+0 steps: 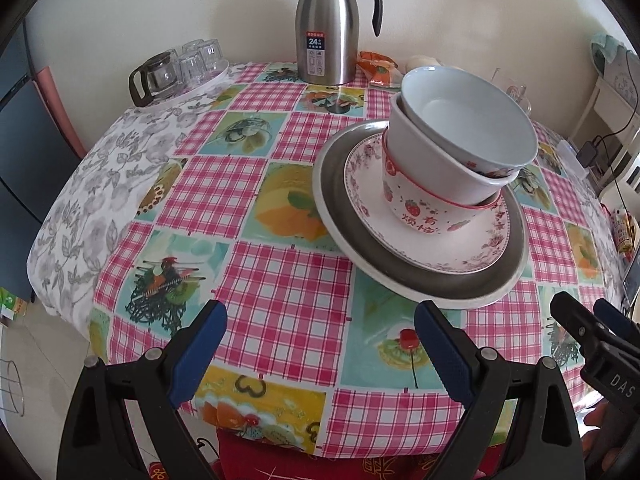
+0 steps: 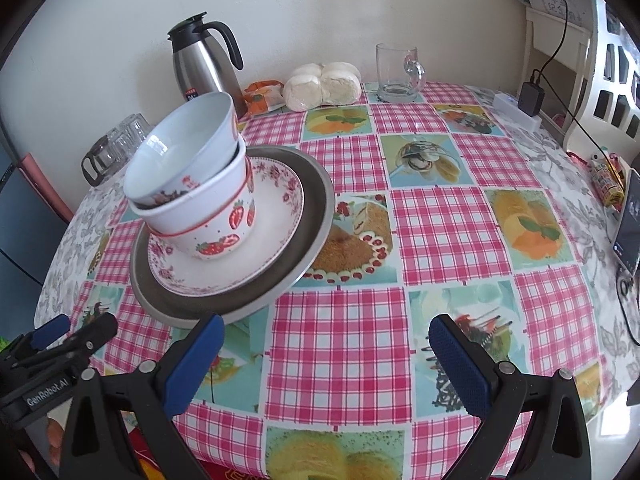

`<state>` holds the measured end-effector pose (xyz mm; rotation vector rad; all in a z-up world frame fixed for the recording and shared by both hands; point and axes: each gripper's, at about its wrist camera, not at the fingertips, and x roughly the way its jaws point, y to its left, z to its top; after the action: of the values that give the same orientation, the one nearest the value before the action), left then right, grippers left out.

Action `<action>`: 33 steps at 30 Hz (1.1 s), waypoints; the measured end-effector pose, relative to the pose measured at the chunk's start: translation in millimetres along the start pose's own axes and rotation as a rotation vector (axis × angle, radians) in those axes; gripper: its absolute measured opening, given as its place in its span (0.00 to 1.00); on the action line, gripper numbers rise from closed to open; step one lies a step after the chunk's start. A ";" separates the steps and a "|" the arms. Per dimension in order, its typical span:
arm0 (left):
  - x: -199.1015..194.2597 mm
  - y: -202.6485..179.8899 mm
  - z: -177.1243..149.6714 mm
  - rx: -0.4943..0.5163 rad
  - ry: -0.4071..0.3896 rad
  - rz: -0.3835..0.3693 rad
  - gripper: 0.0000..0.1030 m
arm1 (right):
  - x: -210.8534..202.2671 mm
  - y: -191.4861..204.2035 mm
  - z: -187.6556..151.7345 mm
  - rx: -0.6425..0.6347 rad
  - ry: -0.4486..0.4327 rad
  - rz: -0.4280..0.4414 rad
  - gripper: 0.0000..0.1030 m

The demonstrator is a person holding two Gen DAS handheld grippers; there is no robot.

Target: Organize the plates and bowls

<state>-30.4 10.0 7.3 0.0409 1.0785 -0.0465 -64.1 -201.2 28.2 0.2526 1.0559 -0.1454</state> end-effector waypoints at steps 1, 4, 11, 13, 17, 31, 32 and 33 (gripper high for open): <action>0.2 0.0 -0.5 0.001 0.002 0.000 0.92 | -0.1 0.1 -1.3 -0.003 0.002 -0.003 1.00; -0.1 -1.8 -2.0 0.015 0.006 0.004 0.92 | -1.5 0.8 -3.8 -0.012 0.003 -0.006 1.00; 2.3 -3.2 -4.1 0.026 0.025 0.015 0.92 | -2.3 0.3 -4.9 -0.015 0.005 -0.010 1.00; 2.5 -1.5 -3.6 0.016 0.027 0.017 0.92 | -2.2 -0.5 -4.6 -0.015 0.005 -0.011 1.00; 3.6 1.1 -2.6 0.006 0.033 0.013 0.92 | -2.0 -0.8 -4.4 -0.015 0.006 -0.011 1.00; 9.8 1.9 -3.6 0.013 0.061 0.011 0.92 | 2.9 -0.6 -3.1 -0.024 0.024 -0.014 1.00; 10.4 1.9 -4.1 0.013 0.063 0.011 0.92 | 3.9 -0.7 -3.3 -0.024 0.027 -0.015 1.00; 11.4 2.1 -4.5 0.012 0.066 0.011 0.92 | 5.3 -0.2 -3.4 -0.025 0.032 -0.016 1.00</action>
<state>-28.8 12.1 -4.9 0.0602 1.1442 -0.0417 -64.4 -200.5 22.0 0.2245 1.0906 -0.1434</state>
